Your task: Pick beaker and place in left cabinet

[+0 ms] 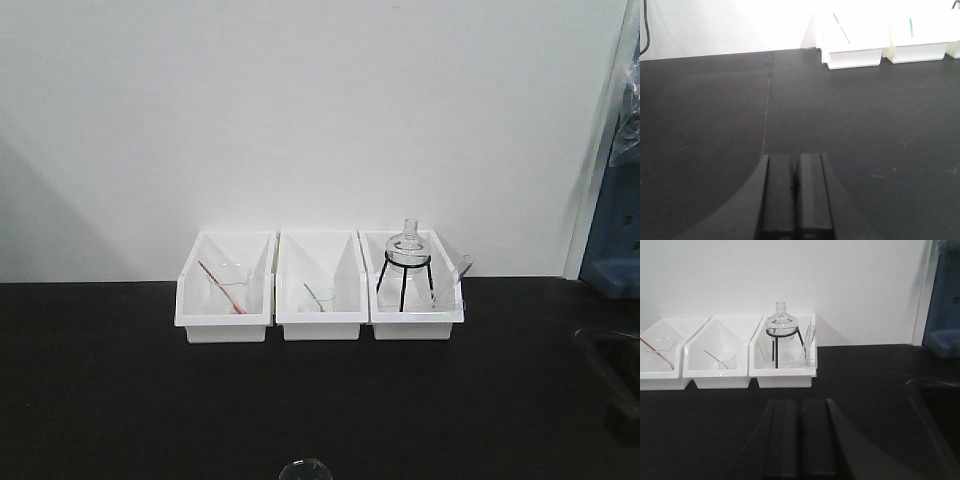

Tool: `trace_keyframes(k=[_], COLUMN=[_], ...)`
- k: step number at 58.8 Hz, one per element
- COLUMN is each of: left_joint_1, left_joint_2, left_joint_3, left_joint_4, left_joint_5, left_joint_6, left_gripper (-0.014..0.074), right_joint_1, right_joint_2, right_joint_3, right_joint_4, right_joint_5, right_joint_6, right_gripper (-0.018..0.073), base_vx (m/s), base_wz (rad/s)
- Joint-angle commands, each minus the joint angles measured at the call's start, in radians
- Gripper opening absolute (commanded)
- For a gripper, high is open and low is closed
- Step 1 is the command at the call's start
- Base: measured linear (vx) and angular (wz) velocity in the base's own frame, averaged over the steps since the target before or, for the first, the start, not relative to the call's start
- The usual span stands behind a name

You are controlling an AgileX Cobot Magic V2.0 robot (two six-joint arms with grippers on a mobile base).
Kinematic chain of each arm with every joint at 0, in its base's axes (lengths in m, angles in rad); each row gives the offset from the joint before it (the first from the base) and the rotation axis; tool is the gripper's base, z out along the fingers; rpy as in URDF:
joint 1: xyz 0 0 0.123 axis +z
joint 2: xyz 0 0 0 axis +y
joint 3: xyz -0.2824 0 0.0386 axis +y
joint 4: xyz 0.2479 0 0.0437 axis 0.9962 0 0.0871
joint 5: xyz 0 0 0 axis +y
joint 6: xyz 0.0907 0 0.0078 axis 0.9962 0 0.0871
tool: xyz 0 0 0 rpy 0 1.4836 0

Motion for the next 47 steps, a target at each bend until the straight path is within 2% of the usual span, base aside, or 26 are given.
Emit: trace_keyframes(k=[1,16,20,30,34,39,47], left_joint_1=[0.000,0.000,0.000,0.000,0.000,0.000,0.000], left_joint_2=[-0.009,-0.009,-0.009,-0.009,-0.009,-0.009,-0.009], left_joint_3=[-0.011,-0.011,-0.011,-0.011,-0.011,-0.011,-0.011], left_joint_4=[0.000,0.000,0.000,0.000,0.000,0.000,0.000], left_joint_5=[-0.083,-0.083,-0.083,-0.083,-0.083,-0.083,-0.083], left_joint_6=[-0.004,-0.004,-0.004,-0.004,-0.004,-0.004,-0.004], left_gripper=[0.0004,0.0004,0.0004,0.0004,0.0004,0.0004,0.0004], right_joint_1=[-0.002,-0.002,-0.002,-0.002,-0.001,0.040,0.185], right_joint_2=[-0.004,-0.004,-0.004,-0.004,0.017,0.065,0.168], right_joint_3=[-0.039,-0.039,-0.039,-0.039,-0.039,-0.039,-0.039], right_joint_4=[-0.001,-0.001,-0.001,0.067,0.061,-0.015,-0.228], right_joint_5=[-0.085,-0.093,-0.093,-0.117,-0.158,-0.212,-0.302], right_joint_6=[0.001,-0.001,-0.001,0.063,0.065,0.061,0.067], right_gripper=[0.0192,0.0649,0.0731,0.0722,0.0710,0.0699,0.0693], base_vx=[0.00,0.00,0.00,0.00,0.00,0.00,0.00], base_wz=[0.00,0.00,0.00,0.00,0.00,0.00,0.00])
